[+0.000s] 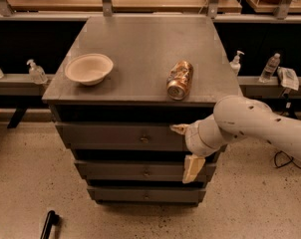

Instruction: Open top drawer

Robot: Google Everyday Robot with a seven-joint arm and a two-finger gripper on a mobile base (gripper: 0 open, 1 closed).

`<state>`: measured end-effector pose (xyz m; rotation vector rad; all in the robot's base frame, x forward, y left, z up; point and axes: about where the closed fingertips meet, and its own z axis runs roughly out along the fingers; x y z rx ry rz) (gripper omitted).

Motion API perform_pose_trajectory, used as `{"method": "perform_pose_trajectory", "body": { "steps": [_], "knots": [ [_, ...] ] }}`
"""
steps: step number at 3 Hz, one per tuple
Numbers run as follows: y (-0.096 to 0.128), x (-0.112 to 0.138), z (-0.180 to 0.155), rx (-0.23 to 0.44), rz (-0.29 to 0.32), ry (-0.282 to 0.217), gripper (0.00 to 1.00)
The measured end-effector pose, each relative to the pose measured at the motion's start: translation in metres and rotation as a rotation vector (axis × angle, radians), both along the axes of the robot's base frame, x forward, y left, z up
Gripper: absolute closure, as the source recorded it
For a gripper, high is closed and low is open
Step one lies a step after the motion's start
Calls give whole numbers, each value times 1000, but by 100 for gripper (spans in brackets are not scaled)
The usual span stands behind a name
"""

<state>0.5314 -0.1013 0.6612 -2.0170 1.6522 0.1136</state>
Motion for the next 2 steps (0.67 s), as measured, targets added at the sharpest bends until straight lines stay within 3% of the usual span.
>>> {"method": "perform_pose_trajectory", "body": {
  "steps": [1, 2],
  "knots": [
    [-4, -7, 34, 77, -2, -14, 0],
    [0, -9, 28, 61, 6, -3, 0]
  ]
}}
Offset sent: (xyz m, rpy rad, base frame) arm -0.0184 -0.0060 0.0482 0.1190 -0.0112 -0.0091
